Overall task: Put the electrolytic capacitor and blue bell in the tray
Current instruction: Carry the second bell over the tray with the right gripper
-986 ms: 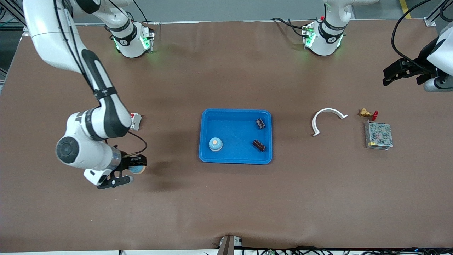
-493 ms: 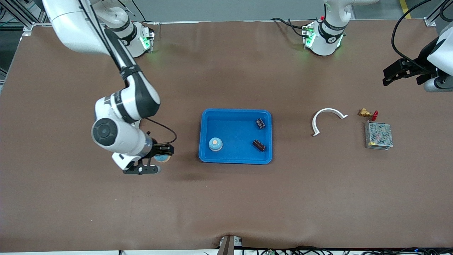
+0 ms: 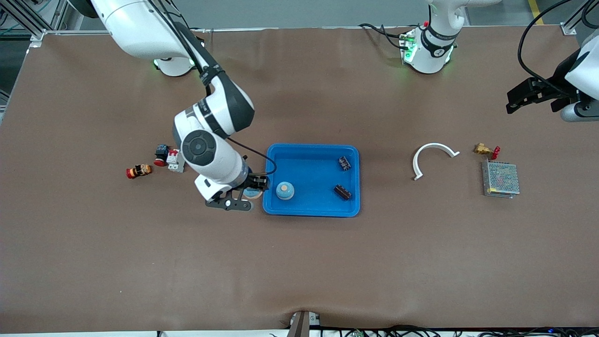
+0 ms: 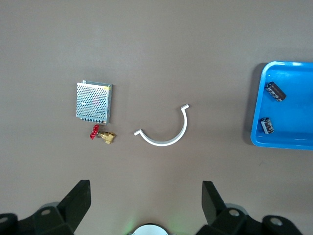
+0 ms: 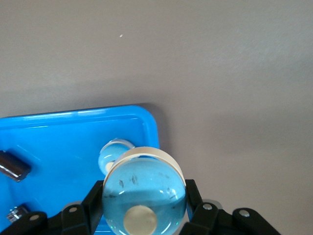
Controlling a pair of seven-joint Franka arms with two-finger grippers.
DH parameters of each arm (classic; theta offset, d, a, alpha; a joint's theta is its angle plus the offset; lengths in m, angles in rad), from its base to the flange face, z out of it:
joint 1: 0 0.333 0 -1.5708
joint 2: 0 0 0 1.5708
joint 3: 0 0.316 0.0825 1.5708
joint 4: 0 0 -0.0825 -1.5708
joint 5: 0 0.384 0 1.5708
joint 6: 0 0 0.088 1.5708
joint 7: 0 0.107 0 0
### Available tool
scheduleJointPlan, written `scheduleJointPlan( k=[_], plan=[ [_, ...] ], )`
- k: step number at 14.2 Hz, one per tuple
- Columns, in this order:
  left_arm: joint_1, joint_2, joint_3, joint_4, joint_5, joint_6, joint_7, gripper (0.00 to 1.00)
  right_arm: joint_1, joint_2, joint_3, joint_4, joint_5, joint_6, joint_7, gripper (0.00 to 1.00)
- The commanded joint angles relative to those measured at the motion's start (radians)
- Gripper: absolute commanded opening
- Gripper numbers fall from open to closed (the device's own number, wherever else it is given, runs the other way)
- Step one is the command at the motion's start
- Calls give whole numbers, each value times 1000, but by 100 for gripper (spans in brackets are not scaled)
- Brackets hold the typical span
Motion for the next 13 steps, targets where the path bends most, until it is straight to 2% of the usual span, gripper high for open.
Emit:
scheduleJointPlan(
  k=[1, 7, 13],
  plan=[
    [3, -9, 5, -10, -19, 18, 14, 100, 41, -26, -11, -35, 9, 35, 82, 60],
    [3, -9, 5, -9, -19, 18, 14, 100, 150, -19, -14, -123, -5, 204, 229, 60],
    [2, -8, 5, -9, -21, 22, 14, 100, 190, -19, -19, -265, -6, 395, 242, 60]
  ],
)
